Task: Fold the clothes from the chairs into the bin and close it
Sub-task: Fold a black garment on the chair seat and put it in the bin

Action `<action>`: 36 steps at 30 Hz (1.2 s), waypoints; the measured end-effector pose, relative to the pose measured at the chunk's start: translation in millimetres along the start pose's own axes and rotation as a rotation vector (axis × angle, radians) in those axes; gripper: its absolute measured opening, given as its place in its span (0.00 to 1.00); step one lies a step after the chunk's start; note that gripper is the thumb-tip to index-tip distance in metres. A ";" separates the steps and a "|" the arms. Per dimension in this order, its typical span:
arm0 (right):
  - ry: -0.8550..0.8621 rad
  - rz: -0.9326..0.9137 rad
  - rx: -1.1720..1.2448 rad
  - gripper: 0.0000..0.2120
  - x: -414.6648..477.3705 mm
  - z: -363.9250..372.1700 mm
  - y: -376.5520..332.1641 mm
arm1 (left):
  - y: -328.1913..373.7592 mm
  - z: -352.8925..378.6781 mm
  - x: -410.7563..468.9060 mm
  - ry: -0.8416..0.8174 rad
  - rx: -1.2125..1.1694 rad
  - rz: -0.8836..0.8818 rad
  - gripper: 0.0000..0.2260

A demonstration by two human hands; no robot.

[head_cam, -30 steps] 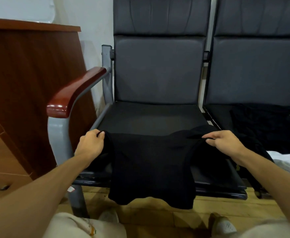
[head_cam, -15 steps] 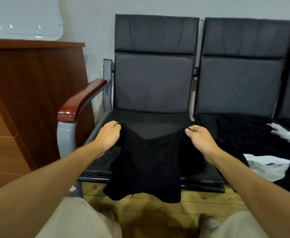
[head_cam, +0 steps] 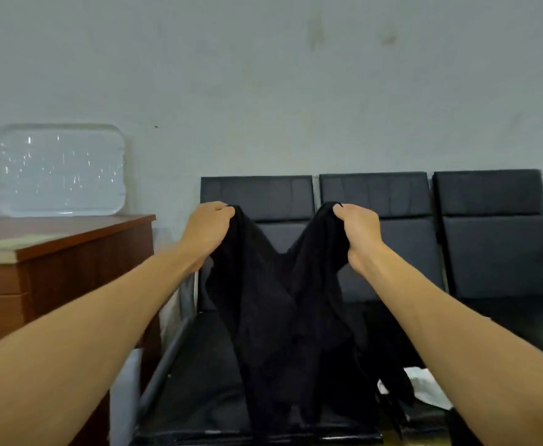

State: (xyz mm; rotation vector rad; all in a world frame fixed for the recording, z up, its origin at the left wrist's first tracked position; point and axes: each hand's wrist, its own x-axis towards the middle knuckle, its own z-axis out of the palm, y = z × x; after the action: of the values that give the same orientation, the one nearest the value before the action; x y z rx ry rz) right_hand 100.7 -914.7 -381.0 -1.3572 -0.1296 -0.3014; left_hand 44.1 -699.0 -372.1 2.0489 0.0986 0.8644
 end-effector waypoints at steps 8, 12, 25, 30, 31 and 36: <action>0.121 -0.331 -0.111 0.07 -4.9 -11.0 -62.5 | 53.9 -38.4 -3.1 0.074 -0.604 -0.043 0.11; 0.159 -0.405 -0.392 0.11 -4.5 -25.5 -43.0 | 20.3 -43.3 1.3 0.134 -0.265 -0.036 0.08; -0.115 -0.362 -1.276 0.24 3.0 -52.1 4.5 | -40.0 -46.6 -7.6 -0.105 0.576 0.075 0.12; -0.179 -0.330 -1.360 0.18 9.6 -42.6 17.4 | -56.8 -41.7 -11.3 -0.271 0.646 -0.045 0.09; -0.182 -0.351 -1.371 0.18 12.0 -41.6 22.6 | -63.1 -40.0 -10.6 -0.297 0.614 -0.058 0.11; -0.172 -0.472 -1.432 0.13 34.7 -30.3 56.1 | -100.4 -28.4 -4.0 -0.289 0.587 -0.058 0.16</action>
State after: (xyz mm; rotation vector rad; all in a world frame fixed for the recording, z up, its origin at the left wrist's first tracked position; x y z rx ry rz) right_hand 147.4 -938.8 -431.0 -2.7792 -0.4294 -0.7455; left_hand 48.2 -619.7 -439.8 2.6816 0.2764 0.5287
